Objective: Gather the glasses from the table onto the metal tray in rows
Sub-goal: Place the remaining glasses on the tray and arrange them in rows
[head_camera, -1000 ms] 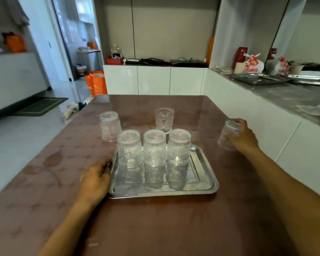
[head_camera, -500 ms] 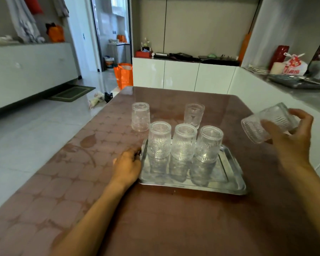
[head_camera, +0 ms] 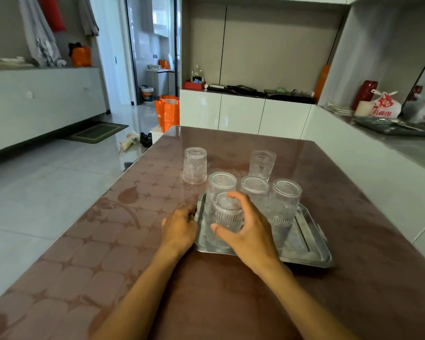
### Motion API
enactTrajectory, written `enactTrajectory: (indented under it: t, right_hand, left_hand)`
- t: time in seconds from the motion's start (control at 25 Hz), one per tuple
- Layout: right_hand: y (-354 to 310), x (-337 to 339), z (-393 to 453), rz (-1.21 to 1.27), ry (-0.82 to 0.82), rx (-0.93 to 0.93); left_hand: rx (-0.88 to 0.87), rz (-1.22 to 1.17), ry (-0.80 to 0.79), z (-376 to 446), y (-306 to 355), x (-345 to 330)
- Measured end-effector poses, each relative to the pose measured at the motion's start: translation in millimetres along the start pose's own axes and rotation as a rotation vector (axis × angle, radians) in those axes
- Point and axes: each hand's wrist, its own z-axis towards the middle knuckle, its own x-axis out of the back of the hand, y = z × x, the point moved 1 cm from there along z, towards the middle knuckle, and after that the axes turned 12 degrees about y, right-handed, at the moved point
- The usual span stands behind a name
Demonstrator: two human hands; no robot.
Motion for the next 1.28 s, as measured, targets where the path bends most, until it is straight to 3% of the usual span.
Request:
enactTrajectory:
  t: [0.4, 0.52, 0.6, 0.84, 1.0, 1.28]
  right_hand:
    - [11.5, -8.4, -0.9, -0.003, -0.075, -0.001]
    - [19.0, 5.4, -15.5, 0.016, 0.072, 0.016]
    - [24.1, 11.7, -23.0, -0.013, 0.174, 0.069]
    - [27.5, 10.2, -20.9, -0.040, 0.240, 0.098]
    - [31.7, 9.0, -16.7, -0.072, 0.246, 0.078]
    - [34.5, 9.1, -17.0, -0.066, 0.223, 0.033]
  left_hand:
    - [-0.063, 0.027, 0.026, 2.3, -0.4, -1.4]
    - [0.203, -0.313, -0.051, 6.5, -1.2, 5.3]
    - [0.321, -0.417, -0.004, 26.7, 4.4, 13.1]
    - [0.188, -0.151, 0.107, 119.6, 37.4, 0.0]
    - [0.181, -0.132, 0.056, 155.8, 34.4, -32.5]
    - [0.121, -0.044, 0.132, 175.8, 26.8, -38.3]
